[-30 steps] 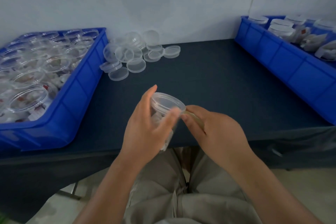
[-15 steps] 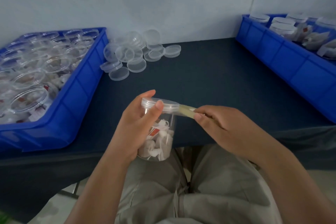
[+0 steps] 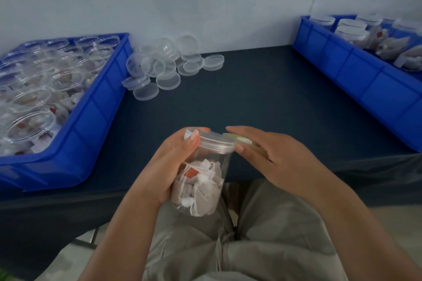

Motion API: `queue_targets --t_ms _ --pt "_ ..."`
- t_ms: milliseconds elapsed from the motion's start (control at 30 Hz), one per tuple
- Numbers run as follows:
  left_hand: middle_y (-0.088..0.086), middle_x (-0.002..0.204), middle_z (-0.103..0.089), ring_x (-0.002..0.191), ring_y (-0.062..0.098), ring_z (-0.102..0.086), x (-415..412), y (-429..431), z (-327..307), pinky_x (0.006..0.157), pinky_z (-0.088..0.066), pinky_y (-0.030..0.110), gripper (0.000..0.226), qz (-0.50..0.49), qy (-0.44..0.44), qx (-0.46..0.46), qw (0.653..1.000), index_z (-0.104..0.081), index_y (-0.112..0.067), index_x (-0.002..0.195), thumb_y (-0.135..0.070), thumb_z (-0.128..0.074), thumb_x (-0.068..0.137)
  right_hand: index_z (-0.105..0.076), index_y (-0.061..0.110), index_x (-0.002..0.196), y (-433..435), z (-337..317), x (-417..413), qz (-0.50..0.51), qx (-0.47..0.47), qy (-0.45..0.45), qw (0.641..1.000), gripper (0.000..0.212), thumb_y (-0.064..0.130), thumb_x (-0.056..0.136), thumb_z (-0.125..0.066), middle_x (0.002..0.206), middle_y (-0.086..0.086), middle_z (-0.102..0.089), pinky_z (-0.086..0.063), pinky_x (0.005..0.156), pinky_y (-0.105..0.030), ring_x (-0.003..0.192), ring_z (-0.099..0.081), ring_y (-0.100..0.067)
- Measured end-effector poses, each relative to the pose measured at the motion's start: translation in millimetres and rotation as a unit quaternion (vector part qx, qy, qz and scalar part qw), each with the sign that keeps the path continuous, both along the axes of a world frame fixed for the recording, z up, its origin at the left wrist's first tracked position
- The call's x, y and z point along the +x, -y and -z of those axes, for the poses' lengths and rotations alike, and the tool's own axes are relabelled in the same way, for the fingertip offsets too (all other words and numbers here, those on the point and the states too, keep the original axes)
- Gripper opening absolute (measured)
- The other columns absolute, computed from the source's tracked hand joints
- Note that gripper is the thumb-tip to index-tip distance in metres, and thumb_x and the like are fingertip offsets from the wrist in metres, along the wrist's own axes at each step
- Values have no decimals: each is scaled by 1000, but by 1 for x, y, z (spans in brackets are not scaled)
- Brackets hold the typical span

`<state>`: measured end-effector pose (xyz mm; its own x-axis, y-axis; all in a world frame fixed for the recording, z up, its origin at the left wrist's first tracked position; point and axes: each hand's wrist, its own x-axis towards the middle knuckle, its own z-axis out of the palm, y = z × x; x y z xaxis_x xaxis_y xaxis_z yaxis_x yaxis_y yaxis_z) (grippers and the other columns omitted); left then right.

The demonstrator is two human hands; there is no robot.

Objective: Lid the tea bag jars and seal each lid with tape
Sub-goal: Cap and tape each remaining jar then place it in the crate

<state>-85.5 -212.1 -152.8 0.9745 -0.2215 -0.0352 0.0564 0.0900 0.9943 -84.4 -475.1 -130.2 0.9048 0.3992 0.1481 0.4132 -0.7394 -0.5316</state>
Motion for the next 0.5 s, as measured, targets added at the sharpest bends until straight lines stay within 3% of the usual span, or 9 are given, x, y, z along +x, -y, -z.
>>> queue_targets --t_ms 100,267,367,500 --pt "12 122 -77 108 29 -76 1 2 -2 87 -62 33 69 -10 49 34 998 -70 -21 136 -71 -71 88 -47 54 150 -3 0 -2 -9 7 4 1000 52 73 107 -25 137 38 -60 -52 101 -28 123 -57 10" --pt "-14 108 -76 96 5 -73 0 13 2 75 -56 14 52 -133 134 148 971 -64 -25 129 -60 -51 93 -50 50 147 -8 0 -5 43 -14 36 998 58 75 105 -20 124 25 -69 -56 92 -31 113 -63 2" --pt "-23 119 -71 112 0 -67 -3 19 3 89 -51 15 50 -155 153 217 952 -69 -35 127 -63 -39 100 -57 46 145 -12 2 -9 75 -39 66 994 57 70 106 -23 119 21 -72 -58 87 -32 108 -66 -2" --pt "-33 134 -63 123 -12 -58 -8 28 -1 97 -47 12 67 -172 143 252 941 -54 -37 151 -72 -38 97 -60 46 142 -16 3 -13 99 -31 74 992 54 69 106 -27 119 21 -73 -57 87 -35 107 -66 -2"
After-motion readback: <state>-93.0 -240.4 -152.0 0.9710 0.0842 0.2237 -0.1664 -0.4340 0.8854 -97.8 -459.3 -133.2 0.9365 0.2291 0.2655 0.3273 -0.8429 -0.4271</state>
